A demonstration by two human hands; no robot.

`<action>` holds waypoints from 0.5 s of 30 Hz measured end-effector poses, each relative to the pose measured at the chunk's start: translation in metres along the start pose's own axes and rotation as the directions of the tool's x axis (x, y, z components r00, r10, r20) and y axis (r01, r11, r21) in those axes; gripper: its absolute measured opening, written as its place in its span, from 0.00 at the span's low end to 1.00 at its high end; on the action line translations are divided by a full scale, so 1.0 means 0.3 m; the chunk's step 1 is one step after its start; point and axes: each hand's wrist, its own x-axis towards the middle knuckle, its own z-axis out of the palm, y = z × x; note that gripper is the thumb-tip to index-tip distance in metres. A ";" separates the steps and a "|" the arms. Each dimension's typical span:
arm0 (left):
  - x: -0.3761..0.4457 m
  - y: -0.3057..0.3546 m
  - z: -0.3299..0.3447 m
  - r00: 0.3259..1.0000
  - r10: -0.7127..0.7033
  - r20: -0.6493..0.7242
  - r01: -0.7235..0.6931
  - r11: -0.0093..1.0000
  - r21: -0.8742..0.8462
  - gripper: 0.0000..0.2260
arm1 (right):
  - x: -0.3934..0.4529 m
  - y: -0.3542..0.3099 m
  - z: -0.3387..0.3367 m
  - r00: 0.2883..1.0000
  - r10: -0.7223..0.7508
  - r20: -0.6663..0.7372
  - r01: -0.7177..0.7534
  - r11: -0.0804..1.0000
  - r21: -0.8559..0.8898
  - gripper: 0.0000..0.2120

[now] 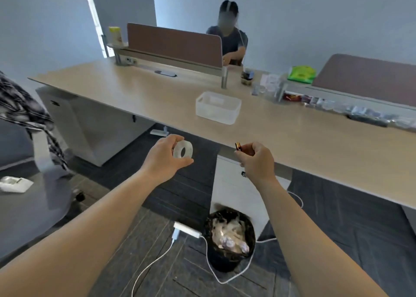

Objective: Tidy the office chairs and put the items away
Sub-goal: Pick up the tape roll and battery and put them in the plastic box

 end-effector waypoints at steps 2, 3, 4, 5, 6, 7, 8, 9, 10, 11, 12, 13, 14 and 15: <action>0.078 -0.012 -0.009 1.000 -0.004 -0.017 0.004 1.000 0.006 0.26 | 0.078 -0.005 0.030 1.000 -0.020 0.004 0.020 1.000 -0.008 0.04; 0.121 -0.015 -0.006 1.000 -0.002 -0.020 0.002 1.000 0.009 0.26 | 0.122 -0.003 0.041 1.000 -0.026 0.005 0.026 1.000 -0.008 0.03; 0.166 -0.015 0.002 1.000 0.001 -0.020 -0.001 1.000 0.011 0.25 | 0.171 0.002 0.051 1.000 -0.029 0.006 0.029 1.000 -0.007 0.02; 0.212 -0.013 0.014 1.000 0.003 -0.017 -0.003 1.000 0.010 0.25 | 0.222 0.007 0.057 1.000 -0.031 0.007 0.031 0.999 -0.009 0.03; 0.262 -0.007 0.028 1.000 0.004 -0.012 -0.004 1.000 0.008 0.26 | 0.279 0.013 0.061 1.000 -0.030 0.005 0.030 1.000 -0.006 0.05; 0.315 0.001 0.043 1.000 0.004 -0.008 -0.004 1.000 0.008 0.26 | 0.340 0.017 0.063 1.000 -0.028 0.003 0.028 1.000 0.000 0.06; 0.372 0.012 0.058 1.000 0.003 -0.005 -0.003 1.000 0.009 0.26 | 0.404 0.023 0.064 1.000 -0.026 0.000 0.026 1.000 0.007 0.07; 0.432 0.024 0.074 1.000 0.003 -0.002 -0.003 1.000 0.010 0.27 | 0.470 0.025 0.064 1.000 -0.023 -0.003 0.023 1.000 0.008 0.08; 0.492 0.038 0.089 1.000 0.003 0.002 -0.003 1.000 0.013 0.27 | 0.535 0.028 0.064 1.000 -0.017 -0.007 0.017 1.000 0.009 0.07; 0.552 0.053 0.103 1.000 0.003 0.005 -0.003 1.000 0.016 0.27 | 0.598 0.031 0.063 1.000 -0.012 -0.011 0.012 1.000 0.011 0.07; 0.610 0.068 0.117 1.000 0.003 0.005 -0.003 1.000 0.016 0.27 | 0.659 0.033 0.062 1.000 -0.007 -0.013 0.007 1.000 0.014 0.05; 0.666 0.081 0.130 1.000 0.001 0.005 -0.001 1.000 0.013 0.27 | 0.716 0.036 0.062 1.000 -0.003 -0.012 0.003 1.000 0.016 0.04; 0.717 0.093 0.143 1.000 -0.003 0.006 0.003 1.000 0.011 0.27 | 0.768 0.038 0.064 1.000 0.004 -0.013 -0.003 1.000 0.019 0.03; 0.763 0.103 0.155 1.000 -0.008 0.010 0.008 1.000 0.011 0.27 | 0.814 0.041 0.066 1.000 0.009 -0.013 -0.008 1.000 0.020 0.04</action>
